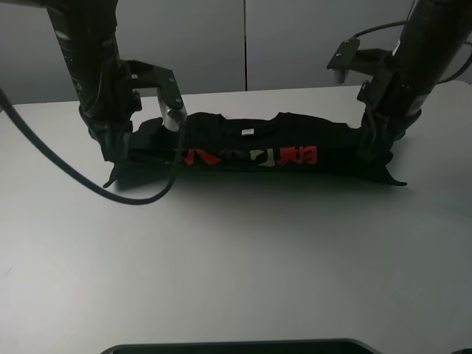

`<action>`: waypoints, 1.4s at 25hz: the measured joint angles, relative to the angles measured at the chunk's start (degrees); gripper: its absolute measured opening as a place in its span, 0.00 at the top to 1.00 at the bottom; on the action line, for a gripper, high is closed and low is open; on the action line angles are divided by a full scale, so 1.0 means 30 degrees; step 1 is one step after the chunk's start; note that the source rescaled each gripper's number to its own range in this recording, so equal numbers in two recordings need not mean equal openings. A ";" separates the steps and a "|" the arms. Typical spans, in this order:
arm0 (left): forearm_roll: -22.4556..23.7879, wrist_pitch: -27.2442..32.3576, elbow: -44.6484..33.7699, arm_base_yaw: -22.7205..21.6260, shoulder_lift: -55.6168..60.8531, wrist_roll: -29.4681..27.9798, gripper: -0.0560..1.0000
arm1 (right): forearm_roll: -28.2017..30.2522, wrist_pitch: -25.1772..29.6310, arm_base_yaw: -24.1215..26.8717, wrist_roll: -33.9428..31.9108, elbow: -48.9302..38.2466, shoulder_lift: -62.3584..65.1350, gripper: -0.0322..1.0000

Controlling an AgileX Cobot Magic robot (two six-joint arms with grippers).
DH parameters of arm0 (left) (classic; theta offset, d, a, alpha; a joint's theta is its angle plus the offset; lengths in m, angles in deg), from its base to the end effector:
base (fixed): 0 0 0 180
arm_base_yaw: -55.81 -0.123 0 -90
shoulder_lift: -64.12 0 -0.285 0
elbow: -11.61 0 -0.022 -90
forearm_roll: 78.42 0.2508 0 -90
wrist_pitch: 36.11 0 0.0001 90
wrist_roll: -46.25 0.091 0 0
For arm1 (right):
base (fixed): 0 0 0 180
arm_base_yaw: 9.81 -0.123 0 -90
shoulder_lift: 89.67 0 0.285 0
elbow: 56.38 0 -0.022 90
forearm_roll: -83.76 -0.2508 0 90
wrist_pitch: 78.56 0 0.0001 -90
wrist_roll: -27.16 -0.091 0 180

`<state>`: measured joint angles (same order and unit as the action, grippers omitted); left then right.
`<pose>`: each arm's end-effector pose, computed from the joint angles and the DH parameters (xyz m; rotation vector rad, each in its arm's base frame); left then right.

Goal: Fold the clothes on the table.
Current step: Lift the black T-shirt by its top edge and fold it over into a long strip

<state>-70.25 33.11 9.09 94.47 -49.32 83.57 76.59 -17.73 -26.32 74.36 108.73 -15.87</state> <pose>0.2735 -0.2033 0.2046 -1.9424 -2.3467 -0.2014 0.2875 0.0956 0.1956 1.5690 -2.7117 -0.1775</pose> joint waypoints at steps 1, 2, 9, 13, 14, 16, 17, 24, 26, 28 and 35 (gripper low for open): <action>-0.0407 0.0000 -0.1103 0.0000 0.0316 0.0038 0.95 | -0.0590 0.0000 0.0000 0.0205 -0.0782 0.0000 0.96; -0.1027 -0.0002 -0.2501 0.0029 0.0605 0.0034 0.95 | -0.1044 0.0000 0.0000 0.0343 -0.1437 0.0000 0.96; -0.1021 -0.0992 -0.5956 0.0076 0.1461 -0.0151 0.95 | -0.2084 -0.1342 0.0000 0.0490 -0.2497 0.0034 0.96; 0.2353 -0.4880 -0.5684 0.0076 0.1461 -0.1771 0.95 | -0.1976 -0.5547 0.0000 0.0658 -0.2390 0.0034 0.96; 0.3426 -0.6032 -0.5536 0.0076 0.1461 -0.2278 0.95 | -0.1940 -0.6608 0.0000 0.0819 -0.2390 -0.0011 0.96; 0.5363 -0.8237 -0.5365 0.0076 0.1461 -0.3014 0.95 | -0.1811 -0.9273 0.0000 0.1049 -0.2390 -0.0345 0.96; 0.6208 -0.9443 -0.5310 -0.0044 0.1461 -0.3201 0.95 | -0.1738 -1.0511 0.0000 0.1136 -0.2390 -0.0622 0.96; 0.7806 -1.4602 -0.5260 -0.1909 0.0789 -0.3722 0.95 | -0.1445 -1.7126 0.0000 0.1700 -0.2347 -0.3252 0.96; 0.8279 -1.5170 -0.5260 -0.2455 0.0056 -0.3750 0.95 | -0.1445 -1.8178 0.0000 0.1855 -0.2347 -0.3985 0.96; 0.8560 -1.5725 -0.5148 -0.2790 -0.0840 -0.3763 0.95 | -0.1445 -1.9045 0.0000 0.1992 -0.2310 -0.4781 0.96; 0.8622 -1.6995 -0.3738 -0.3131 -0.3720 -0.3936 0.95 | -0.1445 -2.1591 0.0000 0.2114 -0.2310 -0.6526 0.83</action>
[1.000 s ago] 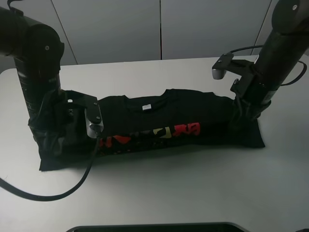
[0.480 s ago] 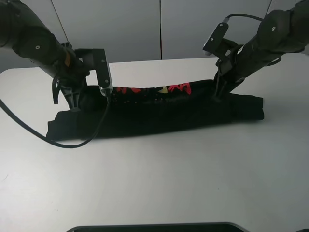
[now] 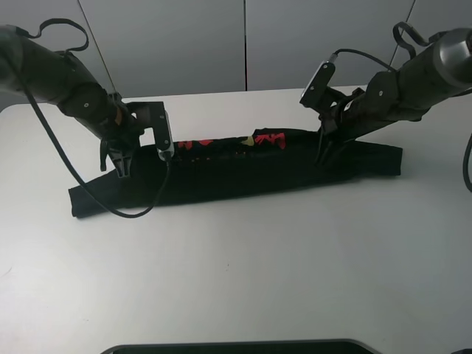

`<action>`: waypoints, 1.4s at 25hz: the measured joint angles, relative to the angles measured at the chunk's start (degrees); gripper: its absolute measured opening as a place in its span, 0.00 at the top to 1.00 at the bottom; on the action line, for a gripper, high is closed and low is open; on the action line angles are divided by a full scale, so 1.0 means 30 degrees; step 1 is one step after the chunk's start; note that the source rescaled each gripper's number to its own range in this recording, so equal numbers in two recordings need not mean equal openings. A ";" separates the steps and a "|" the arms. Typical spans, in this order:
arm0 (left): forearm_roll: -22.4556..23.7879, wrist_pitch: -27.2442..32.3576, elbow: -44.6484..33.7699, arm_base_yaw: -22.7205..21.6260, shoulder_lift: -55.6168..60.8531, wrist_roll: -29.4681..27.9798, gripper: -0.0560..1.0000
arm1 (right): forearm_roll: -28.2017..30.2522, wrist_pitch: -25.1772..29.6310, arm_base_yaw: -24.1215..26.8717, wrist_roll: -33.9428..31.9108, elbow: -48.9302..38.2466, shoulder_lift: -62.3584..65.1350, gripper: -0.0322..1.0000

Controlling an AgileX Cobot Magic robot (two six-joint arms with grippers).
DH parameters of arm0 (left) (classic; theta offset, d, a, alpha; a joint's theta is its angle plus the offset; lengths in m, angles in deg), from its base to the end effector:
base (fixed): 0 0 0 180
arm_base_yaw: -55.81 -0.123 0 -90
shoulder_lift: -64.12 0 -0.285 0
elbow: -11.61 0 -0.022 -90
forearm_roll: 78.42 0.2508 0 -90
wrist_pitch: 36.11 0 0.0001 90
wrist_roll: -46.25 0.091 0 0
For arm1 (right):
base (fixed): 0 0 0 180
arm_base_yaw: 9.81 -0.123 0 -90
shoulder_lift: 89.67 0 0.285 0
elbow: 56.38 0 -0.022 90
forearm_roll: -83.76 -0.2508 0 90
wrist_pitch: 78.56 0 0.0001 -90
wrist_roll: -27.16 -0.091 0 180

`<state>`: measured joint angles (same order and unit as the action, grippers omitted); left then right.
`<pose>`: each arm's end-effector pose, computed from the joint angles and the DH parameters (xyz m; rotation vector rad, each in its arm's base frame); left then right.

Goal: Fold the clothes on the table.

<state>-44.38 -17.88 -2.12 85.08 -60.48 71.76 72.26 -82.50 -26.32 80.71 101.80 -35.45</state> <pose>0.3435 -0.1742 0.1046 1.8346 1.9988 0.3907 0.3583 0.1049 0.0808 -1.2281 2.2006 -0.1994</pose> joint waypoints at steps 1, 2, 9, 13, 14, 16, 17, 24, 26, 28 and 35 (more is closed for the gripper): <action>-0.0056 -0.0041 0.0137 0.0000 -0.0150 -0.0120 0.95 | -0.0039 -0.0255 0.0000 0.0000 0.0000 -0.0043 0.75; -0.0135 -0.0110 0.0228 0.0000 -0.0187 -0.0218 0.95 | -0.0201 -0.0501 0.0000 0.0000 0.0000 -0.0043 0.66; -0.2524 0.1176 0.1677 0.0077 0.0327 -0.0513 0.58 | -0.2197 -0.1321 0.0000 0.0074 0.0072 0.1589 0.25; -0.4075 0.3300 0.2154 0.0469 0.1660 -0.0693 0.28 | -0.5635 0.0716 0.0122 0.0102 0.0072 0.4398 0.25; -0.4348 0.3905 0.2154 0.0558 0.1986 -0.0858 0.23 | -0.7024 0.1715 0.0326 -0.0002 0.0099 0.5137 0.25; -0.5066 0.5135 0.2154 0.0636 0.2676 -0.1345 0.20 | -0.8958 0.3692 0.1010 -0.0564 0.0099 0.6080 0.25; -0.5370 0.5509 0.2154 0.0670 0.2932 -0.1624 0.19 | -0.9539 0.4769 0.1355 -0.1263 0.0099 0.6307 0.25; -0.8356 0.6729 0.2188 0.0682 0.4080 -0.1946 0.19 | -0.9976 0.8372 0.3241 -0.4203 0.0033 0.4641 0.25; -0.8650 0.6729 0.2188 0.0682 0.4080 -0.1946 0.19 | -0.9847 0.8593 0.3241 -0.4278 0.0022 0.3806 0.25; -0.8778 0.6770 0.2188 0.0682 0.4080 -0.1946 0.19 | -0.9521 0.8691 0.3241 -0.4284 -0.0018 0.2823 0.25; -0.8845 0.6900 0.2188 0.0682 0.4080 -0.1946 0.19 | -0.8846 0.7892 0.3241 -0.4475 -0.0019 0.0876 0.25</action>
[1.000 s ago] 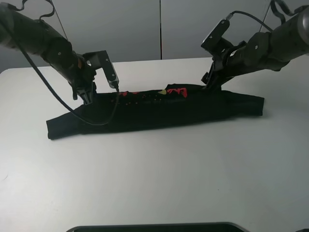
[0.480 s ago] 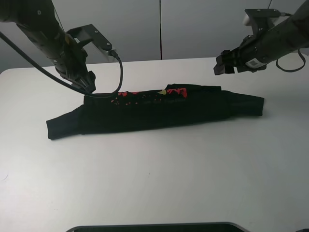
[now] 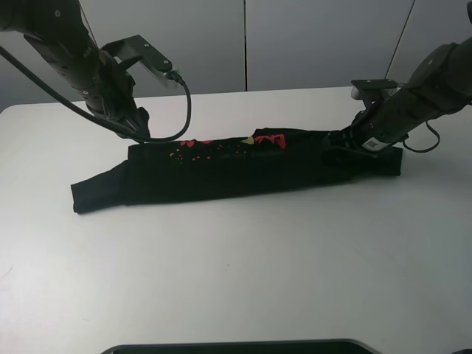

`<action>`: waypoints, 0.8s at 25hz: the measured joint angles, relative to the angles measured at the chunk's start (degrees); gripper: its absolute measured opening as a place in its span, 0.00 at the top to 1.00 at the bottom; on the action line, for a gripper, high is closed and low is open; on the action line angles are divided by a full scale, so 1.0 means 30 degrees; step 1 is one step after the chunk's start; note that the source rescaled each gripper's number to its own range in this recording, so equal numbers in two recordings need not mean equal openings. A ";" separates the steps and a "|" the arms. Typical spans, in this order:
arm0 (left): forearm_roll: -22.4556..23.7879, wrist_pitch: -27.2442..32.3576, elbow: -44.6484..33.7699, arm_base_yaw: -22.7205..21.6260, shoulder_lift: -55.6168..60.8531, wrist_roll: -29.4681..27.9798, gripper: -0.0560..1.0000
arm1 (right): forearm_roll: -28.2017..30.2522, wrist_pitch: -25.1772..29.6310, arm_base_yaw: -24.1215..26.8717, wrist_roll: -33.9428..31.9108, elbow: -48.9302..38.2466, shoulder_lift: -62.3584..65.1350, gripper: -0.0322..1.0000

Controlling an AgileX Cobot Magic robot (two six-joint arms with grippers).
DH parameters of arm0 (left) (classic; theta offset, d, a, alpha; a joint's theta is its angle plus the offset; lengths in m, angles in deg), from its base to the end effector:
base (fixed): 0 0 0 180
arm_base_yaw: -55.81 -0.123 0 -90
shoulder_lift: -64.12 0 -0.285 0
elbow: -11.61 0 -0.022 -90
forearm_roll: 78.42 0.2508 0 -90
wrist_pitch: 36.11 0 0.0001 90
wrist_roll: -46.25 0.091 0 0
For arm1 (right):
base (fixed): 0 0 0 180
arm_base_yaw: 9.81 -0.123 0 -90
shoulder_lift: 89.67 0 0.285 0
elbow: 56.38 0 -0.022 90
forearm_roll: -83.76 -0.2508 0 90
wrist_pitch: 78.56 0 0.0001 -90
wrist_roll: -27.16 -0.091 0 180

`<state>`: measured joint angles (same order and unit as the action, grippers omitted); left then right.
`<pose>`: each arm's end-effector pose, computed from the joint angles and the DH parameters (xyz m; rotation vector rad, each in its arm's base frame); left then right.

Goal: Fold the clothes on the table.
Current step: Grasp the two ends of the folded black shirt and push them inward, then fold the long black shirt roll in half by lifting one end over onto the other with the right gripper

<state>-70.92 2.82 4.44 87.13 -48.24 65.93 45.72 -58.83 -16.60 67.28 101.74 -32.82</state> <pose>0.3209 -0.1865 0.1978 1.2930 2.4347 0.0863 0.3421 0.0599 0.0846 -0.3064 2.7805 0.3066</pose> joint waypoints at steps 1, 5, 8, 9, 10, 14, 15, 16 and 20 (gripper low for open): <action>0.0000 0.0000 0.0000 0.0000 0.0000 0.0000 0.19 | -0.0095 0.0000 0.0000 -0.0031 0.0037 -0.0083 0.25; -0.0040 0.0000 0.0000 0.0000 0.0000 0.0000 0.19 | -0.1292 0.0499 0.0043 0.0027 0.0317 -0.0551 0.25; -0.0040 -0.0277 0.0000 0.0000 0.0000 0.0000 0.19 | -0.2342 0.1015 0.0075 0.0554 0.0461 -0.0724 0.28; -0.0078 -0.0307 0.0000 0.0000 0.0000 0.0000 0.19 | -0.2560 0.1168 0.0075 0.0623 0.0478 -0.0772 0.33; -0.0078 -0.0360 0.0000 0.0000 0.0000 0.0000 0.19 | -0.2660 0.1299 0.0075 0.0709 0.0509 -0.0826 0.39; -0.0078 -0.0374 0.0004 0.0000 0.0000 0.0000 0.19 | -0.3072 0.2146 0.0075 0.0715 0.0509 -0.0999 0.73; -0.0078 -0.0374 0.0004 0.0000 0.0000 0.0000 0.19 | -0.3072 0.2330 0.0075 0.0715 0.0509 -0.0999 0.81; -0.0078 -0.0374 0.0004 0.0000 0.0000 0.0000 0.19 | -0.3072 0.2463 0.0075 0.0677 0.0509 -0.1045 0.88; -0.0078 -0.0374 0.0004 0.0000 0.0000 0.0000 0.19 | -0.2459 0.2525 0.0075 0.0163 0.0509 -0.1045 0.90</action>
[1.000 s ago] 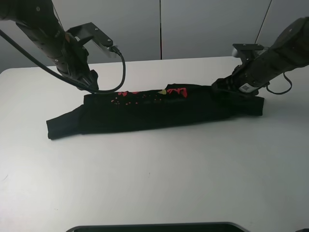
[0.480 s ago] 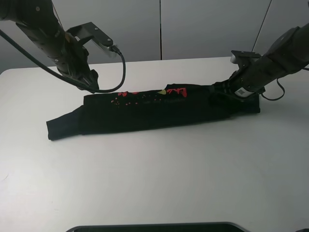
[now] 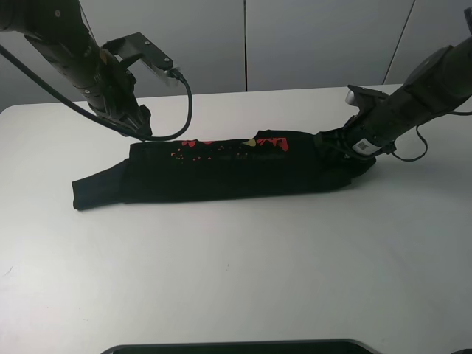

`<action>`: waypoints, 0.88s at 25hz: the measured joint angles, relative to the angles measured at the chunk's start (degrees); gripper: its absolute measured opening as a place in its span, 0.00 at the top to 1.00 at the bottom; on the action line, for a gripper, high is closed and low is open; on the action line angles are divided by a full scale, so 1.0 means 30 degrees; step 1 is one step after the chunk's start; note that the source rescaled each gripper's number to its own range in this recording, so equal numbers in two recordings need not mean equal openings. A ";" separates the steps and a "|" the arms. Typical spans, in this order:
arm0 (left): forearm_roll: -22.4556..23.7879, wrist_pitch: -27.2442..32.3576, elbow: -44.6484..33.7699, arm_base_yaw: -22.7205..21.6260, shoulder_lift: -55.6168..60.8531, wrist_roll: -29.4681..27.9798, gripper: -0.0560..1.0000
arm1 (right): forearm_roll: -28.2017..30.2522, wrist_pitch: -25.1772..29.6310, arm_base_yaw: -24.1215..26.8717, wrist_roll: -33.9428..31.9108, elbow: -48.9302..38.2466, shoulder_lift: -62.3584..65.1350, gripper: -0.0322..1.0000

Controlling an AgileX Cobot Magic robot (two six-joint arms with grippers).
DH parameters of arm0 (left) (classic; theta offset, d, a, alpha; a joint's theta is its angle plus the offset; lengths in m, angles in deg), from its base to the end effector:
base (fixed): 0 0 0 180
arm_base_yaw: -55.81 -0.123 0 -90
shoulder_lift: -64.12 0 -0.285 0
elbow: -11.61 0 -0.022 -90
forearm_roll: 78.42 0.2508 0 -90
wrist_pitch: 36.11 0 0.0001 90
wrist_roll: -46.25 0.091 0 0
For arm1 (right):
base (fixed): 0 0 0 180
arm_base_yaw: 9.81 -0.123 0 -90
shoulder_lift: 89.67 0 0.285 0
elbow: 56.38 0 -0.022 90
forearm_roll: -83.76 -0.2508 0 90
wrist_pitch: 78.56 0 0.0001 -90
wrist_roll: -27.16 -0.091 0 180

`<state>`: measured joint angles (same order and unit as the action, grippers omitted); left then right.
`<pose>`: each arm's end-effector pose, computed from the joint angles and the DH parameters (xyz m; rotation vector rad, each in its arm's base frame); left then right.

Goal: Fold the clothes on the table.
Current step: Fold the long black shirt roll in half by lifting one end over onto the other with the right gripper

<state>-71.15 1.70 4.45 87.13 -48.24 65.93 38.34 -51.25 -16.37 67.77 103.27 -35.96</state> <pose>0.3221 -0.1877 0.1985 1.2822 2.4189 0.0778 0.3392 0.0690 0.0717 -0.1864 2.8836 0.5079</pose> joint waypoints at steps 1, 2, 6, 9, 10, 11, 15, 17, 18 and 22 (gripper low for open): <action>0.0000 0.0000 0.0000 0.0000 0.0000 0.0000 0.19 | 0.0564 -0.0084 0.0000 -0.0600 0.0000 0.0045 0.90; 0.0000 0.0000 0.0000 0.0000 0.0000 0.0000 0.19 | 0.1408 -0.0117 0.0061 -0.1505 0.0000 0.0136 0.90; 0.0040 0.0035 0.0000 0.0000 0.0000 0.0000 0.19 | 0.7292 0.0392 0.1784 -0.6737 -0.0041 0.1219 0.90; 0.0075 0.0035 0.0000 0.0000 0.0000 0.0000 0.19 | 1.1361 0.1736 0.4124 -0.9932 -0.0043 0.2396 0.90; 0.0075 0.0035 0.0000 0.0000 0.0000 0.0000 0.19 | 1.1963 0.2335 0.4818 -1.0405 -0.0001 0.3008 0.90; 0.0075 0.0035 0.0000 0.0000 0.0000 0.0000 0.19 | 1.2093 0.2820 0.5294 -1.0630 0.0127 0.3625 0.90; 0.0075 0.0035 0.0000 0.0000 0.0000 0.0000 0.19 | 1.0668 0.4704 0.5449 -0.9993 0.0339 0.6772 0.90; 0.0075 0.0035 0.0000 0.0000 0.0000 0.0000 0.19 | 0.8391 0.5787 0.4950 -0.8617 0.0373 0.7980 0.90; 0.0116 0.0035 0.0000 0.0000 0.0000 0.0000 0.19 | 0.7390 0.6118 0.4497 -0.8025 0.0373 0.8336 0.90; 0.0151 0.0035 0.0000 0.0000 0.0000 0.0000 0.19 | 0.3637 0.6448 0.1497 -0.6092 0.0373 0.8719 0.90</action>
<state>-70.70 1.80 4.45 87.13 -48.24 65.93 49.26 -31.91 -11.88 49.50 104.39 -9.80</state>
